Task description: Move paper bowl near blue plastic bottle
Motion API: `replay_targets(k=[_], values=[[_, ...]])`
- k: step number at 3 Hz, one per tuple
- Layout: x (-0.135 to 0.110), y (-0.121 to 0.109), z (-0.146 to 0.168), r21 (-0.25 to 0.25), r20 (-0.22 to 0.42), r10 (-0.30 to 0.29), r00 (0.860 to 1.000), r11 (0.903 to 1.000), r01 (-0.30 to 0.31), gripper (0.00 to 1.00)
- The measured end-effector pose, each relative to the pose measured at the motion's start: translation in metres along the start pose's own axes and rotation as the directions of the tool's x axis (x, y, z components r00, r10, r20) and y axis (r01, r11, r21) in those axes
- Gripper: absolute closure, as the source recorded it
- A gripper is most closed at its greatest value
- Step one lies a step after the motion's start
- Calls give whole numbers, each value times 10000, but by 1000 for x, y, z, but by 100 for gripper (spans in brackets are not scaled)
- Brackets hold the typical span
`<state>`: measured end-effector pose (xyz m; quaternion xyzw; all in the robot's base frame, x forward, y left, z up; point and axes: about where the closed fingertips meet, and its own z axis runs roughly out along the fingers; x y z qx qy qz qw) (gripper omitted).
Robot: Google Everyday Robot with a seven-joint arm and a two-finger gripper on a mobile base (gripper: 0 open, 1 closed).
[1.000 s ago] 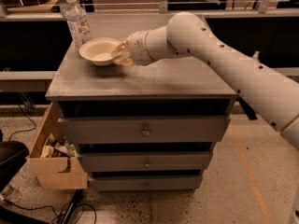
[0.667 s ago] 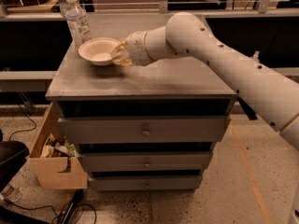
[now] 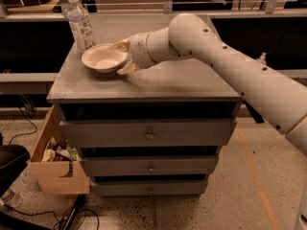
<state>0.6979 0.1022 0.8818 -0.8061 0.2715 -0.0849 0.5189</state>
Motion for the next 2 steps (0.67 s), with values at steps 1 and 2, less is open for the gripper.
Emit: replay_targets(k=[1, 2], values=[[-1, 0, 2, -14, 36, -3, 10000, 10000, 3, 0], [-1, 0, 2, -14, 38, -3, 10000, 10000, 3, 0]])
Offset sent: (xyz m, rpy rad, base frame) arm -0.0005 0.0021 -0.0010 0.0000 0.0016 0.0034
